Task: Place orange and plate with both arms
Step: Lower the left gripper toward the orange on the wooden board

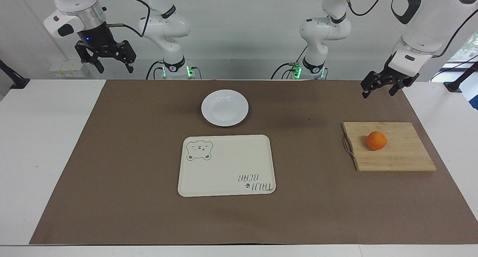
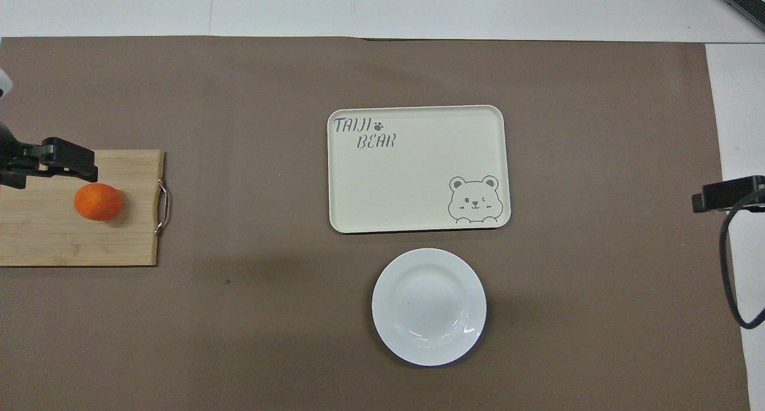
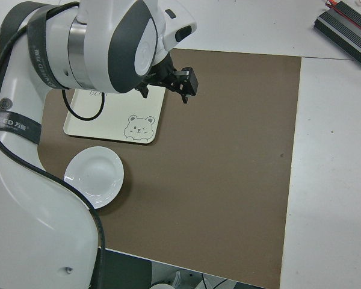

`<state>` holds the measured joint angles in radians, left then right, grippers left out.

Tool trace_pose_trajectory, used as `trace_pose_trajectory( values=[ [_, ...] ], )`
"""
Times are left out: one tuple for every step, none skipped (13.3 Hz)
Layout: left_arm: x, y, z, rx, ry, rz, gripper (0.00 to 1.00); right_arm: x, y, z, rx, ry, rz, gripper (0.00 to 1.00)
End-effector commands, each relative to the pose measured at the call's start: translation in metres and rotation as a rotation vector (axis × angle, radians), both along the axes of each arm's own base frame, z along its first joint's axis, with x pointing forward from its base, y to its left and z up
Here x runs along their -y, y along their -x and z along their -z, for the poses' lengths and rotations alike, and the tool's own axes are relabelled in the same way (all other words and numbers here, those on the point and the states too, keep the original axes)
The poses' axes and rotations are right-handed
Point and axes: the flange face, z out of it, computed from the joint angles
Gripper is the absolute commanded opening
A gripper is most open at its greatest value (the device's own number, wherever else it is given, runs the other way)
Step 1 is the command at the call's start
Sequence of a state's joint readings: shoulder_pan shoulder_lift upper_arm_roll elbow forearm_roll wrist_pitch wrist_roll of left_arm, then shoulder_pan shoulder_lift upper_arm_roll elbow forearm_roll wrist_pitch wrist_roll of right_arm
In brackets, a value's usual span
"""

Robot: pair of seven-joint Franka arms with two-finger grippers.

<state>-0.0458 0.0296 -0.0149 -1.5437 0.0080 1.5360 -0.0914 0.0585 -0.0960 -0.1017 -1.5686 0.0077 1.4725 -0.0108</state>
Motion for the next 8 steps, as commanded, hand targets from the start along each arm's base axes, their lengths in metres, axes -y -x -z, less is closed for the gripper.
trace_pose_trajectory(
  values=[
    [0.001,0.006,-0.001,0.005,0.007,0.053,1.0,0.001,0.002,0.0,0.009,0.012,0.001,1.0],
    [0.001,0.007,0.001,0.003,0.007,0.054,1.0,0.001,0.002,0.0,0.009,0.012,0.001,1.0],
    [-0.001,0.007,0.001,0.003,0.007,0.051,1.0,0.001,0.002,0.0,0.007,0.012,0.001,1.0],
    [-0.004,0.007,0.001,0.003,0.007,0.046,1.0,0.002,0.002,0.0,0.009,0.014,0.003,1.0],
    [-0.004,0.006,0.001,0.009,0.007,0.046,1.0,0.001,0.002,0.0,0.007,0.012,0.001,1.0],
    [-0.006,0.006,0.001,0.014,0.007,0.045,1.0,0.001,0.002,0.0,0.009,0.012,0.001,1.0],
    [-0.007,0.006,0.004,0.008,0.007,0.051,1.0,0.001,0.002,0.0,0.009,0.012,0.001,1.0],
    [-0.014,0.005,0.01,0.001,0.009,0.066,1.0,0.001,0.002,0.0,0.007,0.012,0.001,1.0]
  ],
)
